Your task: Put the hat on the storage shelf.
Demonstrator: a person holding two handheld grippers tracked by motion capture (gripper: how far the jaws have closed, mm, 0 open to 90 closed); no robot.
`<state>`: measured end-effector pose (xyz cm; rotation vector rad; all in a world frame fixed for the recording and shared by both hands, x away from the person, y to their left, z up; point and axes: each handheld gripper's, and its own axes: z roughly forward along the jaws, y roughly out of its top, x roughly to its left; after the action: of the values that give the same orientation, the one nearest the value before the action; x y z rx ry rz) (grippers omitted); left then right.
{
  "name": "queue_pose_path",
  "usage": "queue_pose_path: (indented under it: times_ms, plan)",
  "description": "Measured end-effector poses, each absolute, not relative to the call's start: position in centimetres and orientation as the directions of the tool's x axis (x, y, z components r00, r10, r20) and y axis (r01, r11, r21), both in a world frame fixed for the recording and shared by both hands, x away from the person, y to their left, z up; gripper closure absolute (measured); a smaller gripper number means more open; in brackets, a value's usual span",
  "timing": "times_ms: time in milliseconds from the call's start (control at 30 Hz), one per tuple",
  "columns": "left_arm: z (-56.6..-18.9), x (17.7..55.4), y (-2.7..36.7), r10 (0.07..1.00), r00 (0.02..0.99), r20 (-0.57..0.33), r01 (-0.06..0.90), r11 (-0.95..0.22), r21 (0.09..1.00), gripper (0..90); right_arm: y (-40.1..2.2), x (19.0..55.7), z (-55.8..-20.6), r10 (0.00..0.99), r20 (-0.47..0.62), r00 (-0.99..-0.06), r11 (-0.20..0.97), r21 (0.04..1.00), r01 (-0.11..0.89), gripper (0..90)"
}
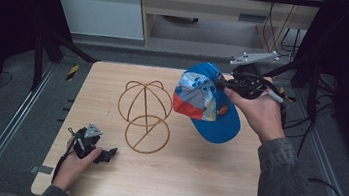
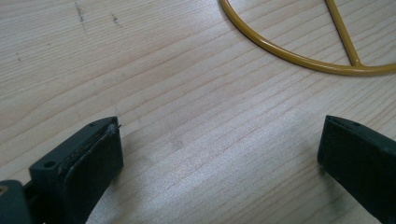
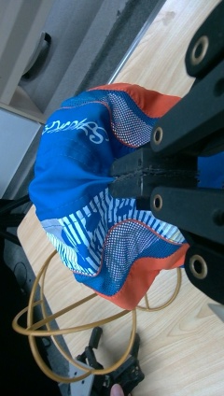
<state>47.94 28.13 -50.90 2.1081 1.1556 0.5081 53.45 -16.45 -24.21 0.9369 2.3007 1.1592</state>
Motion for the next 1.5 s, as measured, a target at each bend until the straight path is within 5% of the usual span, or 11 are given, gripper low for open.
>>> queue_pose_path:
  times_ms: [1500]
  plan:
    - [-50.9, 47.9, 28.1, 0.846, 0.533, 0.018, 0.587, -0.385, 0.712, 0.0, -12.0, 53.0, -20.3, 0.668, -0.088, -0.739, 0.446, 0.842, 0.303, 90.0]
